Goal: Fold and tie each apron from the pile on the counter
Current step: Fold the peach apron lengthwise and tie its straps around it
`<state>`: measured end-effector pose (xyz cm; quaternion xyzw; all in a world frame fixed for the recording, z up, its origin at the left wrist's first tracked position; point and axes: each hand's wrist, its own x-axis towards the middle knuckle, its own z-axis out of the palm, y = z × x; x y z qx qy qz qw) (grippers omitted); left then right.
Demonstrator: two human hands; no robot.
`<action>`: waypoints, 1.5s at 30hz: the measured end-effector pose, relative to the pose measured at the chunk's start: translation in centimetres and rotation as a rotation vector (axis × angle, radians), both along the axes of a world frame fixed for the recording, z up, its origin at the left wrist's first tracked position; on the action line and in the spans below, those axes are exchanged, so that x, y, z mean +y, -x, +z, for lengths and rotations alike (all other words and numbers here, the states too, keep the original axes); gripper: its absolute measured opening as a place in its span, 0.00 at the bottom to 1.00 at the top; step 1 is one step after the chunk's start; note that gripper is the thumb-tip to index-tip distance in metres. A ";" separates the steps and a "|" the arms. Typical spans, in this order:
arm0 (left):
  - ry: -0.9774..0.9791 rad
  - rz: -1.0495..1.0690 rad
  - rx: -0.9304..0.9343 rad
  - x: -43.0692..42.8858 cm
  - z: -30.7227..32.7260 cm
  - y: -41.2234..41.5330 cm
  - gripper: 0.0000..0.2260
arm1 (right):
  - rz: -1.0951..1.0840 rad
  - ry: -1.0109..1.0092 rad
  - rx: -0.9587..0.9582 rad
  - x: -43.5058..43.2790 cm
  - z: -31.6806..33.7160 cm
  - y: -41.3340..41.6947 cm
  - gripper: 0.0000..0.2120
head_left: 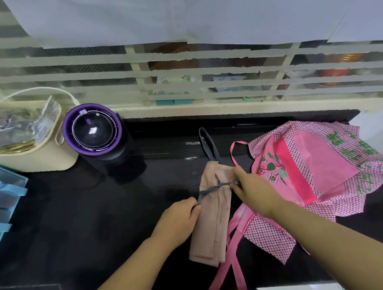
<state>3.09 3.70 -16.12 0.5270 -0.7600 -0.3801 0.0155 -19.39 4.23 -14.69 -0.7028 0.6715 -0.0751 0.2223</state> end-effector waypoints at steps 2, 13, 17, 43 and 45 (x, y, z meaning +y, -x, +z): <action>0.041 -0.029 -0.022 0.1 0.0 0.0 0.12 | 0.195 0.065 0.034 0.4 0.2 -0.2 0.20; 0.290 -0.252 -0.085 0.8 -0.5 -1.2 0.12 | 0.331 -0.309 0.369 -2.0 0.9 -0.1 0.29; 0.304 -0.252 -0.090 1.1 -0.5 -1.6 0.12 | 0.247 -0.333 0.220 -2.0 0.1 -0.2 0.29; -0.251 0.313 0.153 -4.1 0.2 5.3 0.10 | -0.155 -0.160 -0.242 2.5 -1.7 -0.2 0.28; -0.403 0.362 0.127 -4.2 1.0 6.5 0.08 | -0.347 -0.152 -0.487 2.9 -1.6 -1.0 0.25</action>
